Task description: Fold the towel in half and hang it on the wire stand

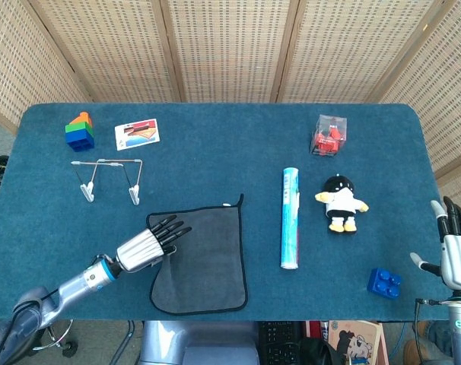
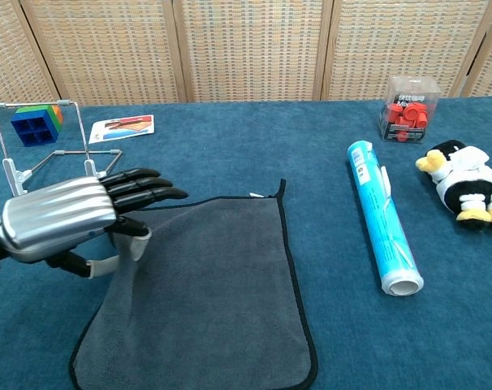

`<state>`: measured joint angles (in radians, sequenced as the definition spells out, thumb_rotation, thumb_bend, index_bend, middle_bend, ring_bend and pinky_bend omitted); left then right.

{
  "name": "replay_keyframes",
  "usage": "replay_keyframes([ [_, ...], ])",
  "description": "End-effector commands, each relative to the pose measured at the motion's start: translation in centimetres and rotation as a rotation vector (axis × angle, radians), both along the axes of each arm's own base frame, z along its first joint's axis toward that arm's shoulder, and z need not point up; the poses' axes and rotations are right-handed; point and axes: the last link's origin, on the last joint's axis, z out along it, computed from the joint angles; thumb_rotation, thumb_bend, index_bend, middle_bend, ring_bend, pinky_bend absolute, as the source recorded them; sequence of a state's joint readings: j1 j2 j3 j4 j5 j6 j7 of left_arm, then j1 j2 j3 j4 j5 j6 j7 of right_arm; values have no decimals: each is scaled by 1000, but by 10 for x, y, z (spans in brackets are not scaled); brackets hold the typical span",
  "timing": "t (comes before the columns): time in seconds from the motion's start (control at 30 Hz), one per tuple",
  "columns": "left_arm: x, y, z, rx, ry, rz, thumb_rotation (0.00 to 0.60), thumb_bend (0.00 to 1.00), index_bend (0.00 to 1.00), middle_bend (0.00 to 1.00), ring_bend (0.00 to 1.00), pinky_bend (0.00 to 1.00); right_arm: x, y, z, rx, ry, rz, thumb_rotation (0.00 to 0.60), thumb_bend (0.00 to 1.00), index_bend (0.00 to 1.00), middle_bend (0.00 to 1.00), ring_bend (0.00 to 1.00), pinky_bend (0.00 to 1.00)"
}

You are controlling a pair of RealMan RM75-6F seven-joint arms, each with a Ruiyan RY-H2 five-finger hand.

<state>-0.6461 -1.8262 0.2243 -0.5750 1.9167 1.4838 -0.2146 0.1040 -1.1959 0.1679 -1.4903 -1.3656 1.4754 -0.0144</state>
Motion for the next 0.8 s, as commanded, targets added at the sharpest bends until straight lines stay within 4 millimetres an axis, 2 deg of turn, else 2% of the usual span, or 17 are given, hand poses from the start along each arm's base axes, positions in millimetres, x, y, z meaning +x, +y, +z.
replay_keyframes([
  [0.03, 30, 3, -14, 1, -11, -64, 600, 501, 706, 50, 0, 0, 0, 0, 0, 1, -2, -2, 600, 0, 0, 0, 0, 0],
  [0.33, 83, 14, -41, -6, 11, -100, 600, 500, 705, 50, 0, 0, -4, -1, 1, 4, -13, -20, 600, 0, 0, 0, 0, 0],
  [0.6, 115, 30, -54, 3, 25, -96, 600, 500, 699, 50, 0, 0, -7, -3, 0, 12, -20, -29, 600, 0, 0, 0, 0, 0],
  [0.8, 134, 33, -72, -8, 50, -91, 600, 492, 692, 50, 0, 0, -10, -4, 1, 12, -23, -37, 600, 0, 0, 0, 0, 0],
])
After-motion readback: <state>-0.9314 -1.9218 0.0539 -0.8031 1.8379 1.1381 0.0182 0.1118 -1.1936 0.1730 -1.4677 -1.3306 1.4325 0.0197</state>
